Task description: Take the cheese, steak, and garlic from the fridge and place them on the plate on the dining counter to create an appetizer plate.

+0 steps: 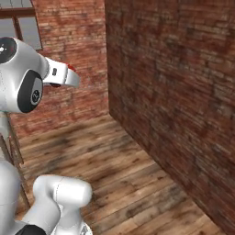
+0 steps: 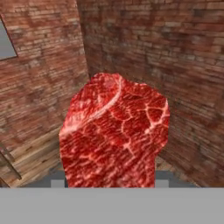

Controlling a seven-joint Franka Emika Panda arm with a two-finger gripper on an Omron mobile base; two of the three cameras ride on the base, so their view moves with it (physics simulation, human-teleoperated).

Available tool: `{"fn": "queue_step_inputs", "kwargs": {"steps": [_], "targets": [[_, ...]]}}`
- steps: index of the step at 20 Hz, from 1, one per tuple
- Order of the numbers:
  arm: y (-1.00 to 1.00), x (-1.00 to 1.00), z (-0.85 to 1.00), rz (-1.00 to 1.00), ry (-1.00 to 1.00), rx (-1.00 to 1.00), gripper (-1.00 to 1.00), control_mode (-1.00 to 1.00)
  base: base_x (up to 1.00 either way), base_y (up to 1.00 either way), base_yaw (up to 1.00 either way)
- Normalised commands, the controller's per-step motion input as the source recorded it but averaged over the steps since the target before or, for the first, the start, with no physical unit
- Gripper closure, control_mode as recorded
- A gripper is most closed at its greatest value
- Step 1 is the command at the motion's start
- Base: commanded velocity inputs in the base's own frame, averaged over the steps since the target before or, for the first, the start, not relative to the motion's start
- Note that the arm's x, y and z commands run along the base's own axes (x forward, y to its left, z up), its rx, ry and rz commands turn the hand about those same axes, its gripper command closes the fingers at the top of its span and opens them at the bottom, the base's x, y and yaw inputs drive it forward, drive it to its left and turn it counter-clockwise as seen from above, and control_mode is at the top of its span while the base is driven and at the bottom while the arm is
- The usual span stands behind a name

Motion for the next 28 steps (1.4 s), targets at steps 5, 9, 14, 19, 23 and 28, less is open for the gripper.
{"fn": "queue_step_inputs", "kwargs": {"steps": [5, 9, 14, 19, 23, 28], "targets": [[0.0, 0.0, 0.0, 0.0, 0.0, 0.0, 1.0, 1.0, 1.0, -0.04, 0.62], [0.0, 0.0, 0.0, 0.0, 0.0, 0.0, 1.0, 1.0, 1.0, -0.09, 0.62], [0.0, 0.0, 0.0, 0.0, 0.0, 0.0, 1.0, 1.0, 1.0, -0.13, 0.61], [0.0, 0.0, 0.0, 0.0, 0.0, 0.0, 1.0, 1.0, 1.0, -0.18, 0.59], [0.0, 0.0, 0.0, 0.0, 0.0, 0.0, 1.0, 1.0, 1.0, -0.24, 0.59], [0.0, 0.0, 0.0, 0.0, 0.0, 0.0, 1.0, 1.0, 1.0, -0.32, 0.59]]}}
